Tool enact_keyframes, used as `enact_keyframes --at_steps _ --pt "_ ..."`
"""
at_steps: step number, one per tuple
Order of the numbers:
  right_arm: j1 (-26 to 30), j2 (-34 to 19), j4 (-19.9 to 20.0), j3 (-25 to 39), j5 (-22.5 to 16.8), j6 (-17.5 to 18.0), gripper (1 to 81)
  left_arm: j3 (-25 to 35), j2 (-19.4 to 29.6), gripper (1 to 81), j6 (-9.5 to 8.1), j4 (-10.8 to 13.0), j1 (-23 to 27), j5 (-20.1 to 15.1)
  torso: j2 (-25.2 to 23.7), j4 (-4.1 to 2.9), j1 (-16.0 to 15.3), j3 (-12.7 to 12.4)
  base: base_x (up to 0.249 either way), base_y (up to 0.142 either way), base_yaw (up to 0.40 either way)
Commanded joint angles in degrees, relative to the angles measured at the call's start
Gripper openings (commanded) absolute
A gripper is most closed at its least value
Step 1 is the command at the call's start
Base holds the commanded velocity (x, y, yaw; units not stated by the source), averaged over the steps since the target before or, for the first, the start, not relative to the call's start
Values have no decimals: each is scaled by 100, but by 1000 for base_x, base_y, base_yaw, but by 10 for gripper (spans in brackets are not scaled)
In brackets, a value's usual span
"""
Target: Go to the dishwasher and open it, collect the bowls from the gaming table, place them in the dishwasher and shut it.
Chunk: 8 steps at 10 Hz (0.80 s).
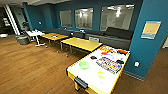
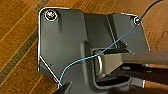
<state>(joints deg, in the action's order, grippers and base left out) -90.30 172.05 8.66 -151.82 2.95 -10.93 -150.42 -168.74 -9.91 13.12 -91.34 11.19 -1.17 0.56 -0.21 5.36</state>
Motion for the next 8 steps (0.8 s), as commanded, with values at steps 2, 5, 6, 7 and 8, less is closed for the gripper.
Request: enact_keyframes --at_steps 2,5,6,7,8 --pt "191 -19 -31 31 -374 -40 811 13 16 811 7 15 130 -275 0 0 0 0 130 85 0" --pt "191 -19 -31 31 -374 -40 811 21 16 811 7 7 130 -275 0 0 0 0 116 90 0" --pt "200 -19 -31 31 -374 -40 811 21 16 811 7 7 130 -275 0 0 0 0 107 93 0" --pt "191 -27 -39 31 -374 -40 811 21 7 811 7 -2 130 -275 0 0 0 0 106 93 0" --pt "200 -27 -39 31 -374 -40 811 21 7 811 7 7 130 -275 0 0 -2 0 107 93 0"
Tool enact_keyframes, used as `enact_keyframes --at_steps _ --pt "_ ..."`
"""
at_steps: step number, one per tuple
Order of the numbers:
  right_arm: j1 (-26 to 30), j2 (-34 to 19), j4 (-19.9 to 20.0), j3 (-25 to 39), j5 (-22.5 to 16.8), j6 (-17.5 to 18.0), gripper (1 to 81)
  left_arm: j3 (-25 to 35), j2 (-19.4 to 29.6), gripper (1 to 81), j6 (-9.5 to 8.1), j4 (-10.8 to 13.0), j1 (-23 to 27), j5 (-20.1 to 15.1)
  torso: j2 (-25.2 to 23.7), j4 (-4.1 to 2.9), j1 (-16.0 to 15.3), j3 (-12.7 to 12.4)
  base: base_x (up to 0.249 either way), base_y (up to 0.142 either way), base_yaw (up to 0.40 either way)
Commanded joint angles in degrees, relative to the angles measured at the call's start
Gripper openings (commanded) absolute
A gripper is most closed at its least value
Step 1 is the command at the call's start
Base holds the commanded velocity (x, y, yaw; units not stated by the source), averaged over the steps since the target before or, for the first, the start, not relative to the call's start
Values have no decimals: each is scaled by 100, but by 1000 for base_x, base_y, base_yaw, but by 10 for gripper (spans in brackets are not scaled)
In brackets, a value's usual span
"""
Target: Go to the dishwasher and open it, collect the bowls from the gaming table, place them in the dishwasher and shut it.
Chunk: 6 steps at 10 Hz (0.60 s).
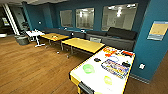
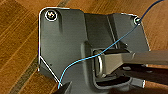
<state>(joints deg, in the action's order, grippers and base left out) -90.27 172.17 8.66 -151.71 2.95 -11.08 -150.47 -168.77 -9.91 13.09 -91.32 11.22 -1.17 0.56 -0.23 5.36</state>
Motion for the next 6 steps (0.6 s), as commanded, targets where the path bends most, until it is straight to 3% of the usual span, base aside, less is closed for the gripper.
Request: enact_keyframes --at_steps 1,6 --pt "189 -40 -39 20 -374 -26 811 26 0 811 7 9 127 -278 0 0 0 0 106 93 0" --pt "189 -48 -31 11 -374 -34 811 17 0 811 7 0 127 -278 0 0 0 0 105 93 0"
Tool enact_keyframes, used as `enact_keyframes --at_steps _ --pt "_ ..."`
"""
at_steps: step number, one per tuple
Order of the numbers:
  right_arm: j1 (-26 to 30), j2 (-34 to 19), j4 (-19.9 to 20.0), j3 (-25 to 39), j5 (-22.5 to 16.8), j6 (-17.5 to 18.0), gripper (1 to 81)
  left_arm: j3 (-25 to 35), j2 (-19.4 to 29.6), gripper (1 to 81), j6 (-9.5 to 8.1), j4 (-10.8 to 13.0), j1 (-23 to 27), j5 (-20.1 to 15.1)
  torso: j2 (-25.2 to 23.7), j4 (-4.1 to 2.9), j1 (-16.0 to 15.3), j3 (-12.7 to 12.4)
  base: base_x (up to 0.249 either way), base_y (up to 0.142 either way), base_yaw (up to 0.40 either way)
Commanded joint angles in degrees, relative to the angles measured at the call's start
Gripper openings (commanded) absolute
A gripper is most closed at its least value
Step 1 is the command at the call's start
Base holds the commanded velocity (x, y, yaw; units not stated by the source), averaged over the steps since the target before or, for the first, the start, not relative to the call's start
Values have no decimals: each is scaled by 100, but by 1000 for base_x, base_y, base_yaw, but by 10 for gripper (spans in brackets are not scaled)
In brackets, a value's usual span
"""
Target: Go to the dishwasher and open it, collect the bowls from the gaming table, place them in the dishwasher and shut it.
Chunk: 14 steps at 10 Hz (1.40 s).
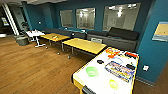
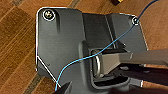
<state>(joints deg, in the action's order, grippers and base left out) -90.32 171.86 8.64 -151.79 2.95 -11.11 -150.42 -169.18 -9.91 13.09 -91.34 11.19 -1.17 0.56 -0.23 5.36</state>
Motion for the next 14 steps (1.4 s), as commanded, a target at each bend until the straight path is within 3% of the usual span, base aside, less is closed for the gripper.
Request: enact_keyframes --at_steps 1,14 --pt "185 -1 -29 18 -374 -32 811 21 34 811 7 0 130 -275 0 0 2 0 100 93 0" --pt "167 -9 -29 18 -374 -58 811 12 7 811 7 27 103 -267 0 0 -2 0 100 93 0"
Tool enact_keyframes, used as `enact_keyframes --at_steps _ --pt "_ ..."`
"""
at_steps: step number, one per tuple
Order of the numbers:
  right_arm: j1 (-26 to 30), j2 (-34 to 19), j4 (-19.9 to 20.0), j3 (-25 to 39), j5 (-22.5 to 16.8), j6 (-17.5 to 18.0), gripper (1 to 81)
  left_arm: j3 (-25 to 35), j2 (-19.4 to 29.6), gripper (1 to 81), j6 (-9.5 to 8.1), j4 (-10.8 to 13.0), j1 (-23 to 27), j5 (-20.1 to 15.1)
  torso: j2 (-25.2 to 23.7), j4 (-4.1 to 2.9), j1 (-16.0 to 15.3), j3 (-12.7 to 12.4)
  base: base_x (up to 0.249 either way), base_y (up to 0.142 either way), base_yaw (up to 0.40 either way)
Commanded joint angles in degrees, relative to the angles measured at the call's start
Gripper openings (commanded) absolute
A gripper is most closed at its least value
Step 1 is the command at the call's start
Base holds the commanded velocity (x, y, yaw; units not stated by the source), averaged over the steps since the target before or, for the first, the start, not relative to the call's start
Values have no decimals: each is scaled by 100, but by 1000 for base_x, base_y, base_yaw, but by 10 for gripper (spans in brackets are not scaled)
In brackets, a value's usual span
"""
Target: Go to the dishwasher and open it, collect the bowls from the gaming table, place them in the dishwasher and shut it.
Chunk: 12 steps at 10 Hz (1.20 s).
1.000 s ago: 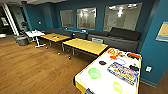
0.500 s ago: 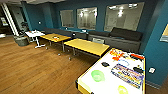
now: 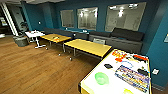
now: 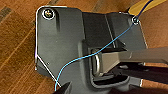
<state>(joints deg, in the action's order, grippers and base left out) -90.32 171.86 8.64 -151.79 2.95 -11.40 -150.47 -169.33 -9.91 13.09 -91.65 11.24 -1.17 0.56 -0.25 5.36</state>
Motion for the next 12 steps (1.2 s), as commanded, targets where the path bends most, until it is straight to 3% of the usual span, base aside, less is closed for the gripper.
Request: enact_keyframes --at_steps 1,7,12 --pt "176 -9 -29 18 -374 -29 811 26 21 811 7 27 133 -263 0 0 0 0 100 90 0" --pt "185 -9 -29 18 -374 -29 811 18 21 811 7 27 134 -254 0 0 2 0 100 86 0" --pt "202 0 -29 18 -374 -29 811 18 21 811 7 44 125 -254 0 0 -2 0 58 0 0"
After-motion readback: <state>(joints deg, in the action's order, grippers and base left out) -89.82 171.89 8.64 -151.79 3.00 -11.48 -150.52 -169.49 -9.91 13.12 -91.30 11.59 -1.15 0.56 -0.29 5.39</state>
